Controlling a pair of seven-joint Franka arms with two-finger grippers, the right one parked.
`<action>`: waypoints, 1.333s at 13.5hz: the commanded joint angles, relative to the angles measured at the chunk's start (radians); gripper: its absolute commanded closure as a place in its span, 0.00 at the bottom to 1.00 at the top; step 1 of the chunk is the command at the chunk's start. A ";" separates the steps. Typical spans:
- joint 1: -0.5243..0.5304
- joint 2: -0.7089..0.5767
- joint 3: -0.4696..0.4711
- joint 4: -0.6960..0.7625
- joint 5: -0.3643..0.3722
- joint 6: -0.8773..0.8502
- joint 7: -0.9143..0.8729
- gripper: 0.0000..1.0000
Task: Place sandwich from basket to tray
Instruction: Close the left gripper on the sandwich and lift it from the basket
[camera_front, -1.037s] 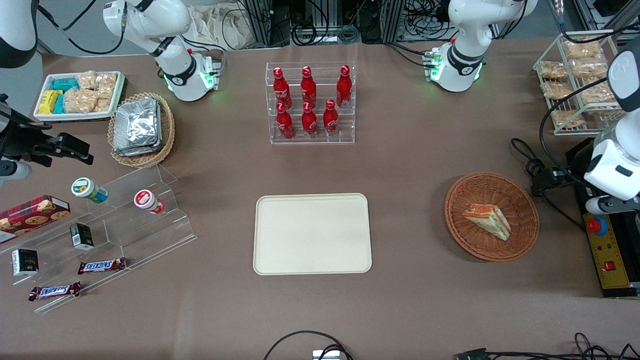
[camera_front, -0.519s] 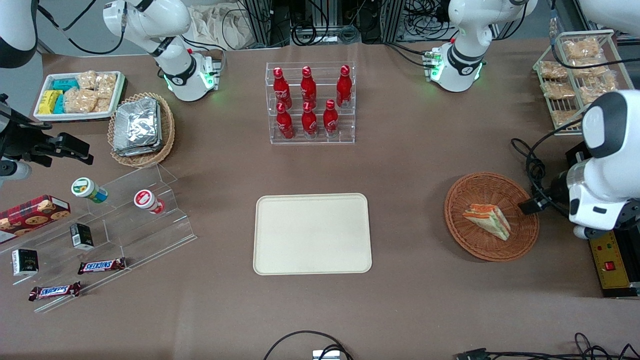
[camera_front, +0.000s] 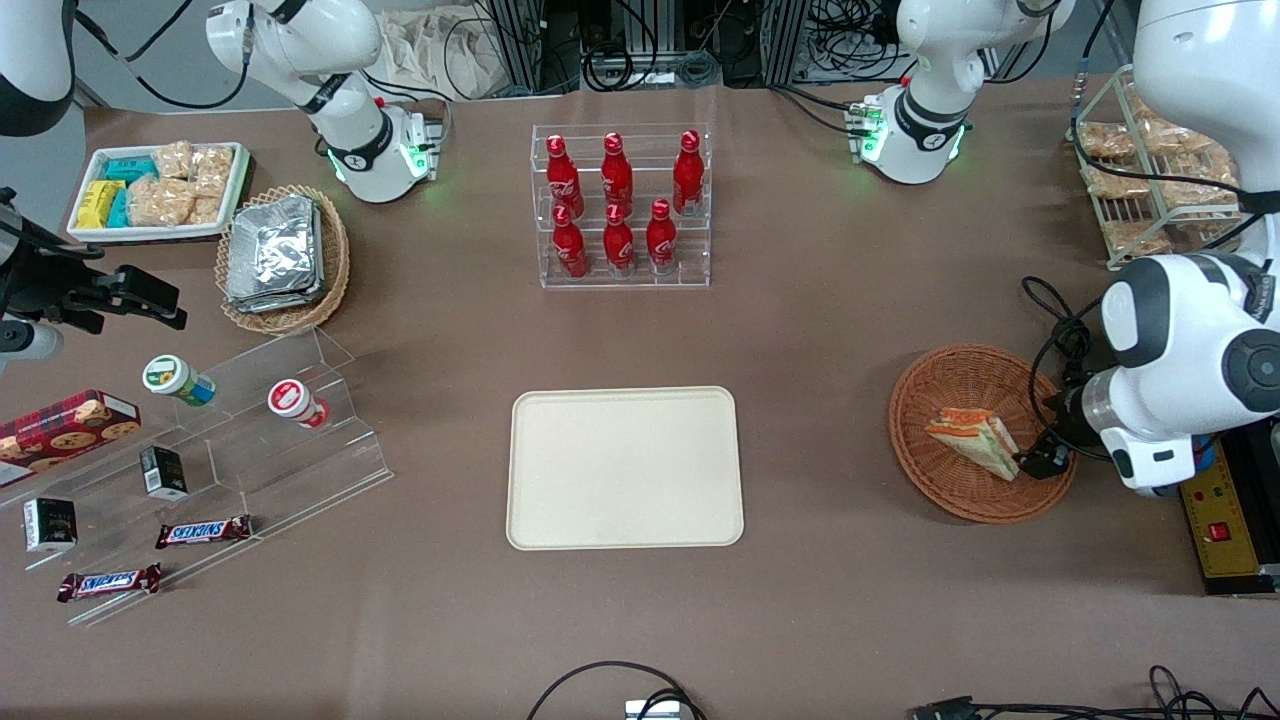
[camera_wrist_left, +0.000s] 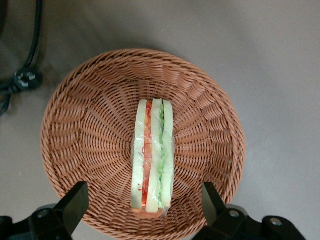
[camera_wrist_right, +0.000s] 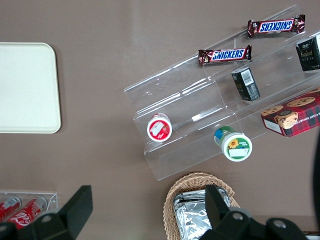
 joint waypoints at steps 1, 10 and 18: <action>-0.005 0.022 0.001 -0.007 -0.034 0.031 -0.067 0.00; -0.007 0.021 0.001 -0.186 -0.091 0.209 -0.074 0.00; -0.011 -0.006 -0.003 -0.239 -0.077 0.295 -0.035 1.00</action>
